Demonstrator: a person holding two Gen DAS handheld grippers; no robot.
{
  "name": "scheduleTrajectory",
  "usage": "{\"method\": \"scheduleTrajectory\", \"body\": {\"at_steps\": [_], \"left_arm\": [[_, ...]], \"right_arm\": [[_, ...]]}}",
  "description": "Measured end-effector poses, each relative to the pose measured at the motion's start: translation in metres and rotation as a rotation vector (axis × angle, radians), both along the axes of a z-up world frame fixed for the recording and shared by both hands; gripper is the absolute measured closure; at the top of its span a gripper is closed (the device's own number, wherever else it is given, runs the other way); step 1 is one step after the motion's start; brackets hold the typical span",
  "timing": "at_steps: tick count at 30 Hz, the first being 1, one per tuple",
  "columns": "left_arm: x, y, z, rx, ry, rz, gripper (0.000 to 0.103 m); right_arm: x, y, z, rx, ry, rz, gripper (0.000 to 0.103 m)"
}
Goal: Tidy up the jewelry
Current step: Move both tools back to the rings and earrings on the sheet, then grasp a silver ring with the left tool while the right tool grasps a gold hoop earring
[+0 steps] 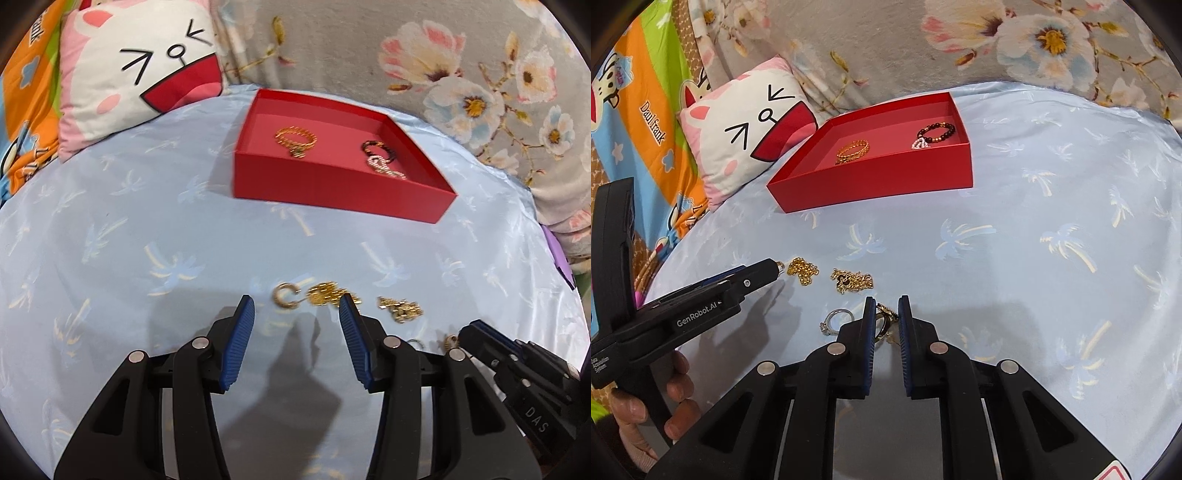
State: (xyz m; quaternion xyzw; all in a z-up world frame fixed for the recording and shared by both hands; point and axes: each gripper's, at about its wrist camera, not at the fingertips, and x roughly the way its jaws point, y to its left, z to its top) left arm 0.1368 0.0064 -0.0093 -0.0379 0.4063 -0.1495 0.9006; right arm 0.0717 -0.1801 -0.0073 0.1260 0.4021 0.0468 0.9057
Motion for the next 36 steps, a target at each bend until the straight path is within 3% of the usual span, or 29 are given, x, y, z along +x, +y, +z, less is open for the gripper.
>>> {"method": "scheduleTrajectory", "body": {"at_steps": [8,13,27,29,32,35,36], "left_arm": [[-0.004,-0.002,-0.006,0.018,0.017,0.005,0.057],[-0.003,0.010,-0.006,-0.019,0.040,0.013,0.058],[-0.034,-0.052,-0.007,-0.011,0.059,-0.197,0.061],[-0.035,-0.059,-0.009,0.003,0.064,-0.216,0.069],[-0.035,-0.066,-0.009,0.020,0.052,-0.228,0.074],[-0.035,-0.068,-0.011,0.018,0.055,-0.239,0.094],[-0.034,-0.069,-0.011,0.017,0.053,-0.239,0.094]], "right_arm": [[-0.015,-0.007,0.002,0.006,-0.001,-0.009,0.092],[-0.023,-0.007,0.002,0.021,0.005,-0.005,0.092],[-0.032,-0.016,0.001,0.007,0.020,-0.052,0.092],[-0.033,-0.019,0.002,0.010,0.019,-0.058,0.092],[-0.033,-0.021,0.002,0.014,0.018,-0.061,0.092],[-0.033,-0.023,0.001,0.018,0.019,-0.065,0.092],[-0.033,-0.023,0.001,0.019,0.019,-0.065,0.092]]}}
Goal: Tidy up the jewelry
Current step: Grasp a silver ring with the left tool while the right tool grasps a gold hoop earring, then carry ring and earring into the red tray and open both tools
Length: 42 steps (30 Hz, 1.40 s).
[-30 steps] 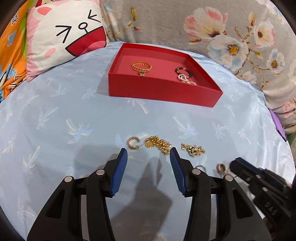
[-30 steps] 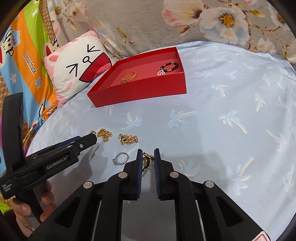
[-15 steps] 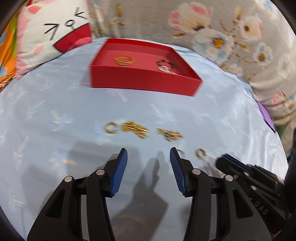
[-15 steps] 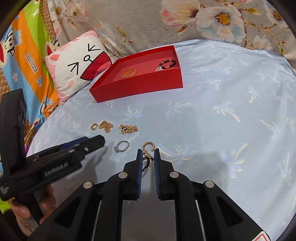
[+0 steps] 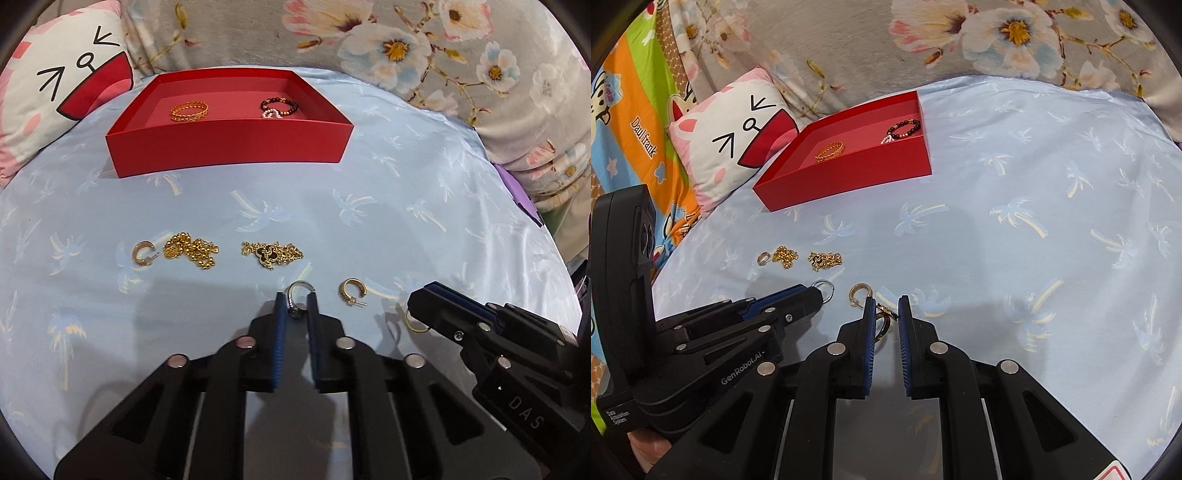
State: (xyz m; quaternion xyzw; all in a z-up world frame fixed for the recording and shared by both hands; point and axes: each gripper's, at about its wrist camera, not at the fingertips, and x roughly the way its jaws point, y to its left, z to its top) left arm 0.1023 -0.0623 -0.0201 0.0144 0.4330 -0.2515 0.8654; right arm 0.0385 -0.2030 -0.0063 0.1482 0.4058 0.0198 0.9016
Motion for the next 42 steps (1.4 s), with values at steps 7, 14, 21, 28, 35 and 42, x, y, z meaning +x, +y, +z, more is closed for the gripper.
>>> {"method": "scheduleTrajectory", "body": {"at_steps": [7,14,21,28,35,42], "left_arm": [[-0.002,0.003,0.002,-0.010,-0.003,0.010,0.095],[-0.004,0.019,0.022,-0.056,-0.011,0.045,0.096],[0.013,0.040,0.061,-0.097,-0.047,0.080,0.096],[0.062,0.054,0.112,-0.108,-0.137,0.107,0.096],[0.142,0.042,0.123,-0.129,-0.133,0.117,0.096],[0.210,0.021,0.090,-0.121,-0.056,0.128,0.095]], "right_arm": [[0.000,-0.001,0.000,0.005,-0.004,0.001,0.092],[-0.002,-0.001,0.014,0.008,-0.037,0.003,0.092],[0.013,-0.002,0.040,0.012,-0.088,0.032,0.092],[0.068,-0.002,0.078,0.037,-0.150,0.090,0.092],[0.161,0.004,0.077,0.046,-0.127,0.115,0.092],[0.236,0.008,0.043,0.016,-0.053,0.112,0.092]]}}
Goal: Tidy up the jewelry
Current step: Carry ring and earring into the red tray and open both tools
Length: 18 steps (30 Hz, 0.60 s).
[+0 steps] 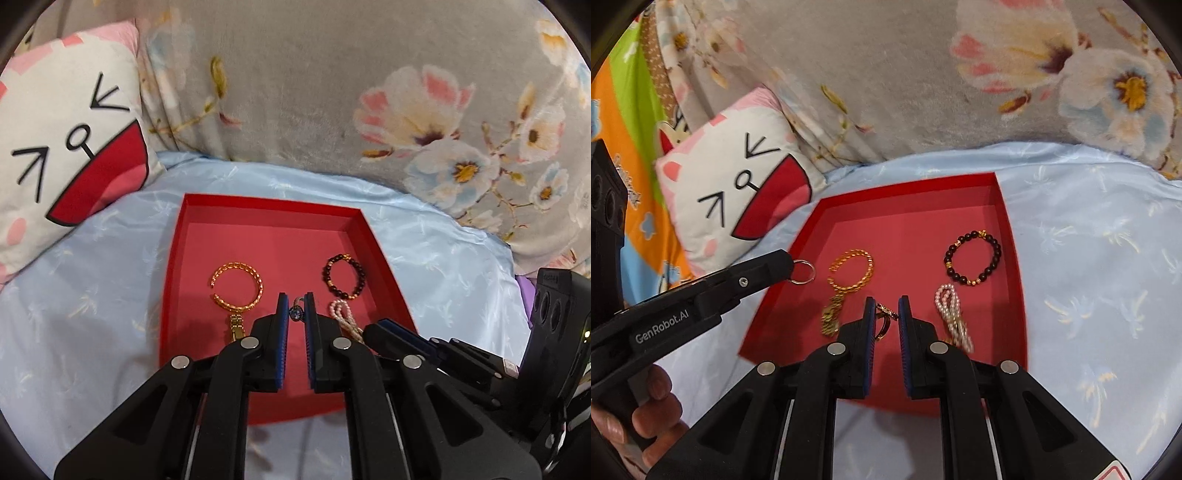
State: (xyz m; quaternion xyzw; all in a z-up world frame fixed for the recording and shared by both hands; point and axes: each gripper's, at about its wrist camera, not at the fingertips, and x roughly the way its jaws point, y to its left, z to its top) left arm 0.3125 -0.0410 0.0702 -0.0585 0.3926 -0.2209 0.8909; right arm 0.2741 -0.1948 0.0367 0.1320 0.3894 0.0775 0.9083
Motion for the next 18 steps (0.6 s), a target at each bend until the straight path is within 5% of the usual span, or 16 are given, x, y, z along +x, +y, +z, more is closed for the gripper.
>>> {"method": "scheduleTrajectory", "body": {"at_steps": [12,18], "left_arm": [[0.040,-0.008,-0.052,-0.001,0.113,0.000,0.095],[0.040,0.002,-0.050,-0.019,0.088,0.031,0.079]], "right_arm": [[0.037,0.007,-0.033,-0.035,0.046,0.021,0.091],[0.033,0.002,-0.027,-0.033,0.008,-0.001,0.081]]}}
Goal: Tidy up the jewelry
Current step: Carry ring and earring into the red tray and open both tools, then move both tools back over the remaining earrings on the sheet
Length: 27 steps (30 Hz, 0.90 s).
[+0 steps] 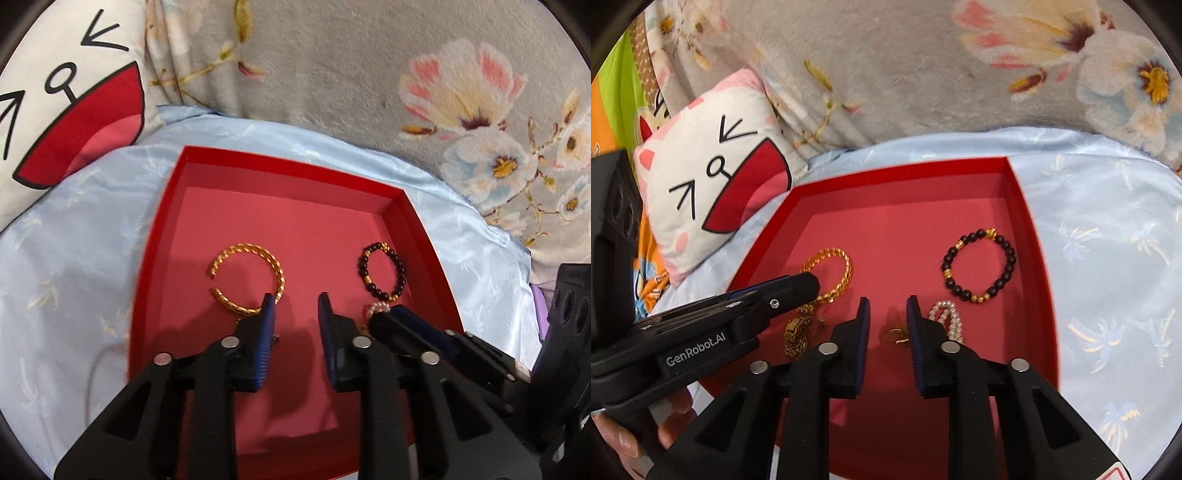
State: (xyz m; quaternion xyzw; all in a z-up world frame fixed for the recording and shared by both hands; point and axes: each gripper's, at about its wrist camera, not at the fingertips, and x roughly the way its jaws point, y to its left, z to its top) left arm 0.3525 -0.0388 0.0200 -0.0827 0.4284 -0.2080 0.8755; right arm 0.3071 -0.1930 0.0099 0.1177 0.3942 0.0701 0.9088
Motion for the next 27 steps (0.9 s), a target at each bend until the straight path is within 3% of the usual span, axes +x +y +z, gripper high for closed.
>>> {"method": "scheduleTrajectory", "body": {"at_steps": [14,21,27], "left_arm": [[-0.043,0.013,0.032,0.069,-0.095,0.043,0.078],[-0.085,0.024,0.037,0.077,-0.112,0.040,0.073],[-0.133,0.030,0.032,0.145,-0.134,0.043,0.068]], "right_arm": [[-0.054,-0.004,0.027,-0.009,-0.058,-0.009,0.081],[-0.100,-0.002,0.029,0.003,-0.048,-0.013,0.081],[-0.148,-0.007,0.023,0.041,-0.024,-0.034,0.081]]}}
